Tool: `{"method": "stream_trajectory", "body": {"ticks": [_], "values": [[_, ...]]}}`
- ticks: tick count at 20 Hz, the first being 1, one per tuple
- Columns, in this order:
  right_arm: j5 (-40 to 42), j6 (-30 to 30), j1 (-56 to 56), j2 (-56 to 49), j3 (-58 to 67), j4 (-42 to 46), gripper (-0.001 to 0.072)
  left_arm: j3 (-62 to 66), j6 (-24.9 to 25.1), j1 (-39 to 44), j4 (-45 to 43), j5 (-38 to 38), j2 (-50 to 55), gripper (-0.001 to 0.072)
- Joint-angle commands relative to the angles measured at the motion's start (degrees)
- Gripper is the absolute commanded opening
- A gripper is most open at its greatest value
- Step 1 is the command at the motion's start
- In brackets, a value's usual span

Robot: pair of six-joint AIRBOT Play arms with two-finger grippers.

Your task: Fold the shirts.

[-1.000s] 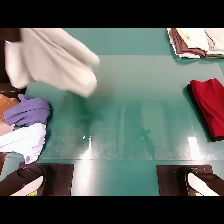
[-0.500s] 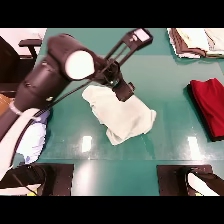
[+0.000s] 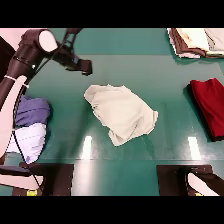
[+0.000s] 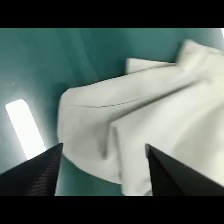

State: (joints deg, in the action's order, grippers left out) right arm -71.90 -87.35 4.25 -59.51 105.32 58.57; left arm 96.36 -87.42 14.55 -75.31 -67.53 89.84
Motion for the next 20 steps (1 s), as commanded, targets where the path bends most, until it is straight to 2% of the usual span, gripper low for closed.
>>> {"method": "stream_trajectory", "body": {"ticks": [1,9,15,16,18,20], "values": [[-0.31,0.00,0.07,-0.04,-0.07,-0.02,0.0018,-6.69,-0.48,-8.00,6.01,1.60,3.65,0.0612],[-0.33,0.00,0.07,-0.04,-0.07,-0.04,0.0019,-12.61,6.95,-7.63,17.79,7.54,9.70,0.0612],[-2.93,0.00,0.07,-0.04,-0.07,-0.04,0.0018,-12.55,6.82,-4.83,17.92,8.15,11.69,0.0610],[-3.82,0.00,0.02,-0.04,-0.07,0.02,0.0019,-12.55,6.78,-4.85,17.90,7.96,11.69,0.0507],[-5.70,0.00,0.00,-0.04,-0.07,0.33,0.0019,-11.87,6.88,-4.96,17.84,6.38,11.67,0.0016],[-10.88,-1.27,0.00,-0.92,-0.07,6.05,0.0018,-8.61,6.93,-4.96,16.96,3.80,11.50,0.0023]]}}
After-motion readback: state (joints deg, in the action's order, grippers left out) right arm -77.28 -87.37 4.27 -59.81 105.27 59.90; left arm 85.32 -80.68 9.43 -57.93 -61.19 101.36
